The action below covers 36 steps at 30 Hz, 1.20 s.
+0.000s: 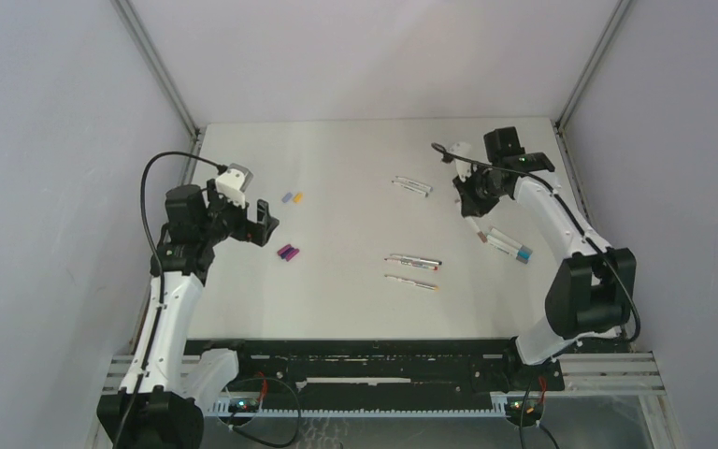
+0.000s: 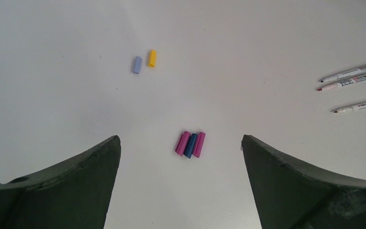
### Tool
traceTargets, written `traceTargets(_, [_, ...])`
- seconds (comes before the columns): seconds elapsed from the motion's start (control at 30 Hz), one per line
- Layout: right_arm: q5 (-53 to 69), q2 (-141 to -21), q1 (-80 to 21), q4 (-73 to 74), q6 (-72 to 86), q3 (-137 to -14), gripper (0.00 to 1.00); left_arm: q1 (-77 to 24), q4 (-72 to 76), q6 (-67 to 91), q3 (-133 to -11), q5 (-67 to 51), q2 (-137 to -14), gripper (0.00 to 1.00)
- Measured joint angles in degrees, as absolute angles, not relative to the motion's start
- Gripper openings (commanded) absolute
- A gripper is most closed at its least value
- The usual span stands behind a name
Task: Open the pen caps
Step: Pick up the pen from the center of the board.
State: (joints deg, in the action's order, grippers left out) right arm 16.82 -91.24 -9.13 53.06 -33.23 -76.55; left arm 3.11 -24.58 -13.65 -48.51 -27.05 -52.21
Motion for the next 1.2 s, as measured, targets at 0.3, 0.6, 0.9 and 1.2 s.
traceTargets(0.3, [30.4, -86.5, -11.3, 47.5, -13.9, -84.0, 0.0, -3.5, -23.2, -13.5, -49.9, -21.5, -56.7, 1.0])
traceTargets(0.6, [42.3, -86.7, -11.2, 32.6, 12.4, -83.3, 0.0, -18.8, -18.8, -13.8, -59.2, -8.0, -61.9, 1.0])
traceTargets(0.9, [43.4, -86.7, -11.6, 9.8, 38.2, -72.4, 0.0, -31.2, -15.3, -12.6, -66.7, 3.4, -72.5, 1.0])
traceTargets(1.2, [41.9, -88.5, -11.2, -2.5, 52.0, -67.2, 0.0, -40.6, -18.3, -11.1, -74.9, 8.1, -81.4, 1.0])
